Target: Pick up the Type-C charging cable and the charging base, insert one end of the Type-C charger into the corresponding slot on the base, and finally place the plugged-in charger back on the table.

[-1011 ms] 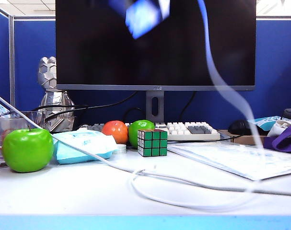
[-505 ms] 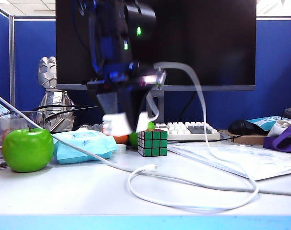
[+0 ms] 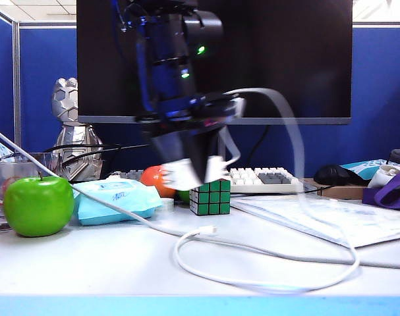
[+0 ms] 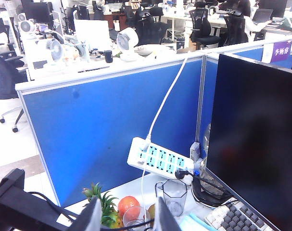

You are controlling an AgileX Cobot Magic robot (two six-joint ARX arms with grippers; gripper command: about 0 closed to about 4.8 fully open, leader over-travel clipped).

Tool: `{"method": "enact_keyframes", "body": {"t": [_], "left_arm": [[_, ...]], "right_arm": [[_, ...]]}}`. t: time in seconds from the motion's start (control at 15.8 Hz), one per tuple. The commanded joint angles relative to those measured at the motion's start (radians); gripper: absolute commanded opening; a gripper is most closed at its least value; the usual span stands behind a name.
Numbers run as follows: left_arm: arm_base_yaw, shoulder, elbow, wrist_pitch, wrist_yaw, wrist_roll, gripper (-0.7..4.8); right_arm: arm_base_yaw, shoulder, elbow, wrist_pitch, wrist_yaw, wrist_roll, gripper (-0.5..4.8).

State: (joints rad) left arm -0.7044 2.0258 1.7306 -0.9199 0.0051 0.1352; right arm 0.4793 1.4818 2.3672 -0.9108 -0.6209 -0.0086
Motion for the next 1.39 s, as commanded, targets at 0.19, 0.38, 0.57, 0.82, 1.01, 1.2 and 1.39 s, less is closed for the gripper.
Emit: {"method": "enact_keyframes", "body": {"t": [0.19, 0.38, 0.57, 0.82, 1.01, 1.2, 1.39], "left_arm": [[-0.038, 0.063, 0.007, 0.085, 0.082, -0.005, -0.06], [-0.055, 0.111, 0.008, 0.134, 0.116, -0.014, -0.06], [-0.067, 0.156, 0.008, 0.162, 0.117, -0.016, -0.05], [-0.067, 0.164, 0.009, 0.166, 0.13, -0.021, 3.8], [-0.067, 0.148, 0.035, 0.135, 0.13, -0.039, 4.06], [-0.066, 0.068, 0.04, 0.14, 0.103, -0.042, 4.05], [-0.067, -0.116, 0.04, 0.113, 0.1, -0.042, 0.97]], "right_arm": [[0.001, -0.003, 0.003, 0.01, 0.002, -0.003, 1.53], [0.001, -0.003, 0.003, 0.01, 0.001, -0.003, 1.53], [0.001, -0.003, 0.003, 0.0, 0.002, -0.002, 1.53], [0.001, -0.003, 0.003, -0.006, 0.002, -0.002, 1.53], [0.001, -0.003, 0.003, -0.006, 0.002, -0.002, 1.53], [0.001, -0.003, 0.003, -0.005, 0.002, -0.002, 1.53], [0.001, -0.003, 0.003, 0.0, 0.137, -0.003, 1.44]]}}
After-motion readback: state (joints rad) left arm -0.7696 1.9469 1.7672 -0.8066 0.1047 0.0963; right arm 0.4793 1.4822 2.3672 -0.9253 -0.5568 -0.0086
